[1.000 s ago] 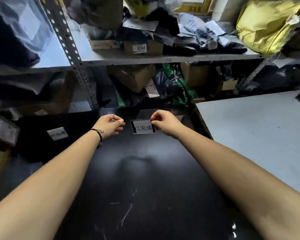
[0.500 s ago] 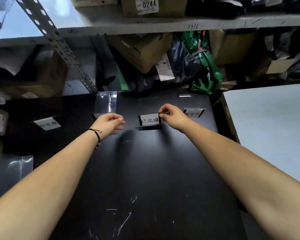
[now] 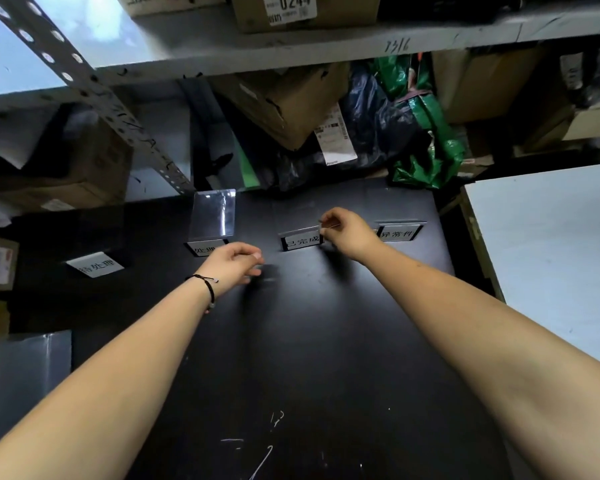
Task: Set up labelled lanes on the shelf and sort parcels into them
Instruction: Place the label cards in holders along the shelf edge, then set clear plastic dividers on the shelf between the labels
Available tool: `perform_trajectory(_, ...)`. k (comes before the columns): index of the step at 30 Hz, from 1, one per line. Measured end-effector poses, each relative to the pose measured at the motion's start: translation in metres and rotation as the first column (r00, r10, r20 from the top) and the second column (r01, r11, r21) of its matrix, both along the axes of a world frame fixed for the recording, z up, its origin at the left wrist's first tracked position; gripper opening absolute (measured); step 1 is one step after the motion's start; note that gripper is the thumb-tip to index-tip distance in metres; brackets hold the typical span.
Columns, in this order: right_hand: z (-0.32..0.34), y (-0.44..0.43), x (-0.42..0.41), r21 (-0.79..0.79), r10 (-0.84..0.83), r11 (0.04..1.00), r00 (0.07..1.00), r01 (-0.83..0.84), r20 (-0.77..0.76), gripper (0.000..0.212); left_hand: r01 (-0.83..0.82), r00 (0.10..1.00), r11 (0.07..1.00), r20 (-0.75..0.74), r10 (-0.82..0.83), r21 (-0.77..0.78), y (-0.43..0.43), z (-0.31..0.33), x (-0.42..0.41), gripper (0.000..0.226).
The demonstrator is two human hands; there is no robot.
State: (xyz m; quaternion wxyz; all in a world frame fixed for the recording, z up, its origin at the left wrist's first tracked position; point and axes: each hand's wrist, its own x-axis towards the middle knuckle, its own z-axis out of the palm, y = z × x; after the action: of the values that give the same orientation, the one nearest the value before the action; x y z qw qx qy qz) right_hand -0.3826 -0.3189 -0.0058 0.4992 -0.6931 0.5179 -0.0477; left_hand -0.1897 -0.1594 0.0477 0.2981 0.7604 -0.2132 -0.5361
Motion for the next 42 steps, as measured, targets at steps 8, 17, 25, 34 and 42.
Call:
perform_trajectory(8, 0.039, 0.013, -0.005, -0.084, -0.010, 0.996, 0.999, 0.007, -0.036, 0.039, 0.074, 0.995, 0.996, 0.063, -0.071, -0.043, 0.008, 0.027, 0.000, 0.007)
perform_trajectory(17, 0.167, 0.065, -0.016, -0.218, 0.053, 0.975, 0.999, -0.051, 0.004, 0.046, 0.161, 0.982, 0.961, 0.129, -0.135, -0.225, 0.037, 0.127, -0.015, 0.005)
perform_trajectory(25, 0.280, 0.178, -0.018, -0.428, 0.156, 0.891, 0.987, -0.151, -0.023, 0.045, 0.411, 0.872, 0.829, 0.428, -0.236, -0.380, 0.126, 0.224, -0.022, 0.018)
perform_trajectory(34, 0.351, 0.326, -0.014, -0.543, 0.298, 0.788, 0.952, -0.290, -0.076, 0.045, 0.480, 0.808, 0.753, 0.561, -0.180, -0.450, 0.249, 0.281, -0.013, 0.024)
perform_trajectory(42, 0.355, 0.406, 0.014, -0.554, 0.382, 0.741, 0.917, -0.378, -0.114, 0.037, 0.469, 0.812, 0.768, 0.555, -0.181, -0.436, 0.329, 0.258, -0.005, 0.020)
